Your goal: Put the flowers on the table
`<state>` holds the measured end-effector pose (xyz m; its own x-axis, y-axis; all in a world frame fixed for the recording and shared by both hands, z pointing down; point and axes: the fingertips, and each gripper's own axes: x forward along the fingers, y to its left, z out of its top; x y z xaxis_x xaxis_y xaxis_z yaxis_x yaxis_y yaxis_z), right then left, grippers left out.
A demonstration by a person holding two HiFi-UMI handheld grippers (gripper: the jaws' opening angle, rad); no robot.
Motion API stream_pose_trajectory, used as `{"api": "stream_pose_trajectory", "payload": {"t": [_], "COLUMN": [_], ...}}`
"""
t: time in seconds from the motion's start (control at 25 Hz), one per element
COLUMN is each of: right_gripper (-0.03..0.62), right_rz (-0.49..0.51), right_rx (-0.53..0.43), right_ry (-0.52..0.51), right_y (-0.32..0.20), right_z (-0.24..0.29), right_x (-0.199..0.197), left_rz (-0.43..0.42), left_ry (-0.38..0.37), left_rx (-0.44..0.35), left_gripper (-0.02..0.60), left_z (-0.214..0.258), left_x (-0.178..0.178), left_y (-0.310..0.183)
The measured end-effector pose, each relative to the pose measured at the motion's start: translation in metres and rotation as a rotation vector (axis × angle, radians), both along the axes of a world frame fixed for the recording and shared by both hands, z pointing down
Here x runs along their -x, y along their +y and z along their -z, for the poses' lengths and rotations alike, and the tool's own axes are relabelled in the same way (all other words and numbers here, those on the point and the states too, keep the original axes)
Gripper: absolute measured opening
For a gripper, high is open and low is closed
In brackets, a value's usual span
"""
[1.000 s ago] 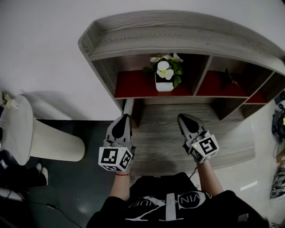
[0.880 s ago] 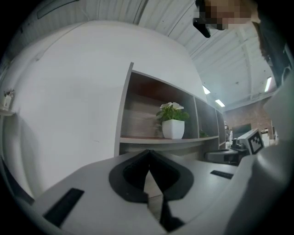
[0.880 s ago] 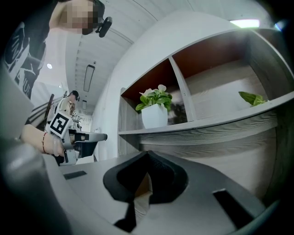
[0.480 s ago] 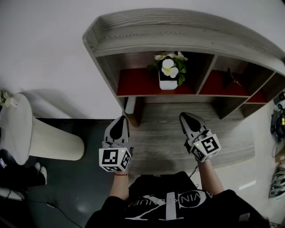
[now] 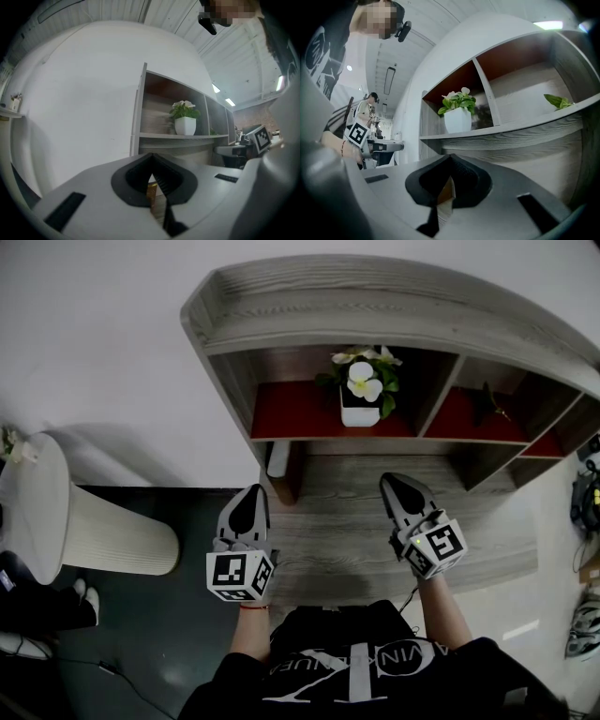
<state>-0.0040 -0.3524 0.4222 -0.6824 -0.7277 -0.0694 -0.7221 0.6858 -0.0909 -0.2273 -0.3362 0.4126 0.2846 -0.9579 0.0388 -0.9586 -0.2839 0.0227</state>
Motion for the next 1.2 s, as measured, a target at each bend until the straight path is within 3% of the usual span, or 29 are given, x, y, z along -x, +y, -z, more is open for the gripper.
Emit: {"api": "stream_pose_trajectory", "payload": {"t": [1.2], "right_gripper": [0.009], "right_rz": [-0.013], "right_rx": [0.016], "right_ry": [0.004], "right_y": [-0.0077], "right_z": [-0.0056], "right_x": [-0.0037], "left_rz": [0.015], "left_ry": [0.002], "left_rx": [0.009], "left_gripper": [0.003], "left_z": [-0.002], "left_x": [0.0041], "left_y": [-0.0075]}}
